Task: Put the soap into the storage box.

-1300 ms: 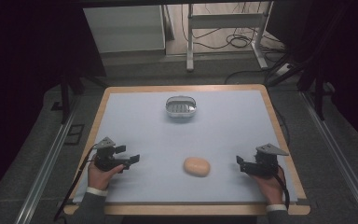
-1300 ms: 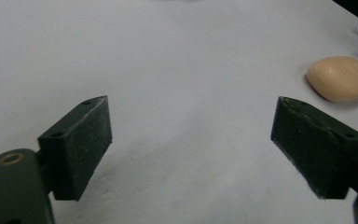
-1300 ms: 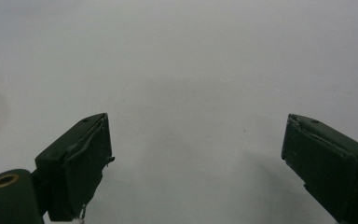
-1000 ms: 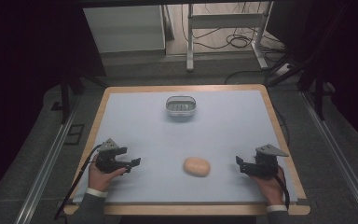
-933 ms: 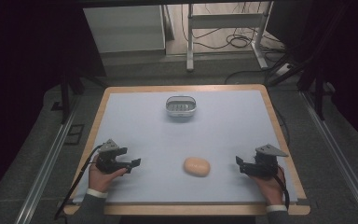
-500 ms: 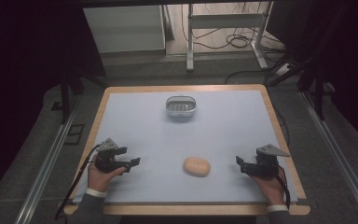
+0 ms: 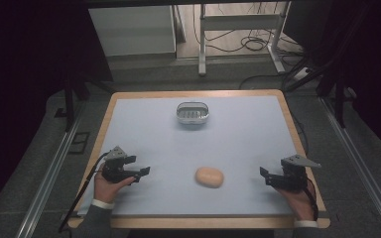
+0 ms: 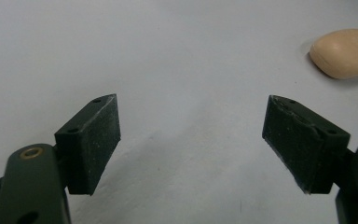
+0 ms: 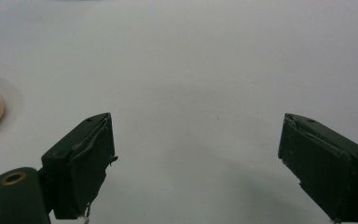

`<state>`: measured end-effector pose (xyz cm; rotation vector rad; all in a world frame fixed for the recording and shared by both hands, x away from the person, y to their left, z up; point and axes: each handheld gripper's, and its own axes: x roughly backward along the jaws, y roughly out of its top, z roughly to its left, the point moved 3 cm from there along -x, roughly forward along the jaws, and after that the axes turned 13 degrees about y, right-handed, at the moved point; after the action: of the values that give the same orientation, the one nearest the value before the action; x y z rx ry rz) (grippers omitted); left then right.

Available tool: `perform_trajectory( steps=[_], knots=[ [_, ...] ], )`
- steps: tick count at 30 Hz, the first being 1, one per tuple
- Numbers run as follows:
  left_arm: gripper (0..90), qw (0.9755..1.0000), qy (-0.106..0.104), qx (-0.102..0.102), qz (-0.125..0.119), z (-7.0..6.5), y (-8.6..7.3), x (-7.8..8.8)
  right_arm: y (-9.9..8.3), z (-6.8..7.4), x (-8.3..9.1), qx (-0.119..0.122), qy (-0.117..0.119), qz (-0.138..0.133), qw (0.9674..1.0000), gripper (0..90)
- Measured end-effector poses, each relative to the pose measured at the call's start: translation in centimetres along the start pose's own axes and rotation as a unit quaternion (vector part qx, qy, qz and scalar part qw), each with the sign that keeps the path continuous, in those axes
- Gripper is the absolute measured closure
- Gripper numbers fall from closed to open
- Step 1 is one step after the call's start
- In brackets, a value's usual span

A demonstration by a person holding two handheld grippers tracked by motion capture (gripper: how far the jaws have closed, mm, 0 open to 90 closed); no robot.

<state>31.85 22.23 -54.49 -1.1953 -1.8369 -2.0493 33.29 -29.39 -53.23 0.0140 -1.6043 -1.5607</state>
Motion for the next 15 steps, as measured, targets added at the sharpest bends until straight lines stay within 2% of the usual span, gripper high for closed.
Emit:
perform_trajectory(
  steps=[4, 7, 12, 15],
  knots=[
    [19.0, 1.0000, -0.004, 0.001, -0.003, -0.1, 0.2, 0.2, 0.3, 0.9, -0.2, 0.007, 0.010, 0.006, 0.9999, 10.7],
    [19.5, 0.9999, -0.001, -0.009, -0.011, -0.2, 0.3, 0.5, 1.4, 2.1, -0.2, 0.023, 0.032, 0.024, 0.9990, 10.8],
    [19.4, 0.9998, -0.008, -0.015, -0.011, -0.5, 0.4, 0.5, 2.1, 2.9, -0.2, 0.044, 0.033, 0.046, 0.9974, 10.9],
    [19.1, 0.9997, -0.001, -0.022, -0.005, -0.5, 0.4, 0.6, 3.1, 3.8, -0.4, 0.070, 0.035, 0.066, 0.9947, 12.1]
  ],
)
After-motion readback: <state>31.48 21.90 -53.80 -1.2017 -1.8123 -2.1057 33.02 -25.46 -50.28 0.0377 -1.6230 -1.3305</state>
